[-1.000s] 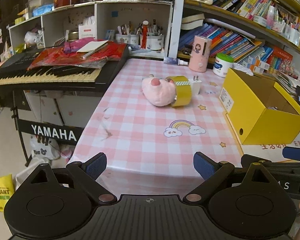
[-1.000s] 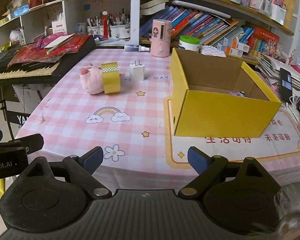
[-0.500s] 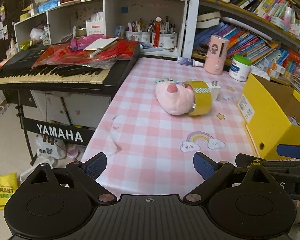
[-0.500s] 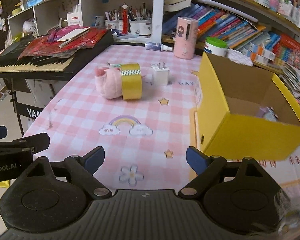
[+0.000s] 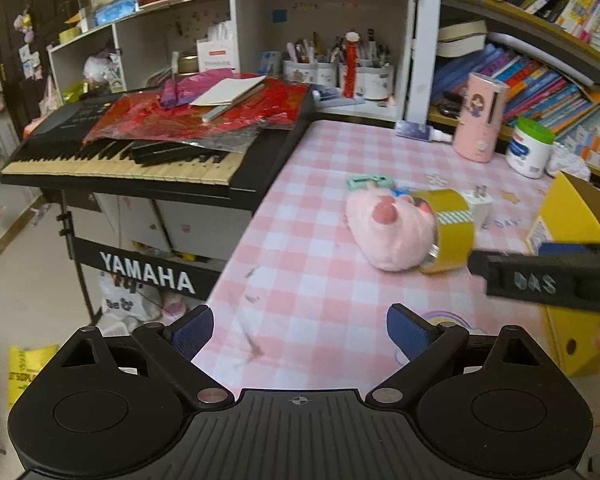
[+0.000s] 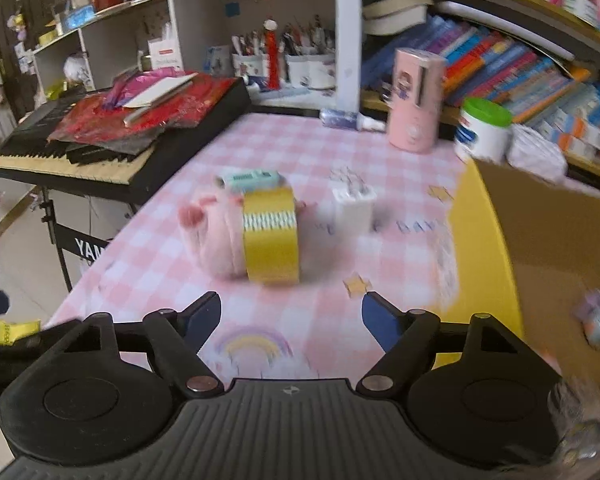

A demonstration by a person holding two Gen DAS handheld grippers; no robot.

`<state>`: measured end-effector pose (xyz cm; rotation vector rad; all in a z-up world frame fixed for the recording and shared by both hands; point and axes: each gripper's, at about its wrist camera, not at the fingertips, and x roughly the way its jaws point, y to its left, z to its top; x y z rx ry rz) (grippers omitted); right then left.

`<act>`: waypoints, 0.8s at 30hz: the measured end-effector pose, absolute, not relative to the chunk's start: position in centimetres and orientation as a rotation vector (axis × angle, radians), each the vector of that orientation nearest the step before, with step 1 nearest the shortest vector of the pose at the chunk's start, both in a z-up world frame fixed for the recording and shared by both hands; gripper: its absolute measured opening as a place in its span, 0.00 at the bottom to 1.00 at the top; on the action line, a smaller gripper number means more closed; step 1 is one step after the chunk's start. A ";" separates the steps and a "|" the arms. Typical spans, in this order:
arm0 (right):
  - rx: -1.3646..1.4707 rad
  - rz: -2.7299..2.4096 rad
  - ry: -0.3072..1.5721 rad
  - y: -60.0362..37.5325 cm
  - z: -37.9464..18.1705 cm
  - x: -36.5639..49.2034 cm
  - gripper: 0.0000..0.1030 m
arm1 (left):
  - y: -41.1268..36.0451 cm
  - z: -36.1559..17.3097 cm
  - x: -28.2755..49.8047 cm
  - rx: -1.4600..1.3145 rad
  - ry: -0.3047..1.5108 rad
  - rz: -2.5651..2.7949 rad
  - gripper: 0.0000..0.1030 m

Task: Organize objects
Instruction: 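Grasp the yellow tape roll with the right gripper while the left grasps another pink plush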

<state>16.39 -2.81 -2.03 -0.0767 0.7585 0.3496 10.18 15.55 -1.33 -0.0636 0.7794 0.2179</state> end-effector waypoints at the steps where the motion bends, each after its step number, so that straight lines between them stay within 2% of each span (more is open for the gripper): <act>1: -0.084 0.361 0.752 -2.3 -2.1 17.3 0.75 | 15.6 -1.3 10.4 -0.061 0.781 0.224 0.93; 11: -0.110 0.390 0.779 1.3 -3.5 24.0 0.68 | 15.9 -1.8 12.1 -0.065 0.808 0.263 0.93; 15: -0.086 0.415 0.820 1.5 -4.4 25.6 0.58 | 15.8 -2.0 13.1 -0.071 0.807 0.260 0.93; 18: -0.037 0.453 0.833 0.8 -4.1 26.2 0.38 | 15.7 -2.1 14.2 -0.074 0.807 0.251 0.93; 24: 0.031 0.406 0.831 -2.0 -2.2 26.0 0.37 | 15.0 -2.3 17.2 -0.142 0.794 0.156 0.93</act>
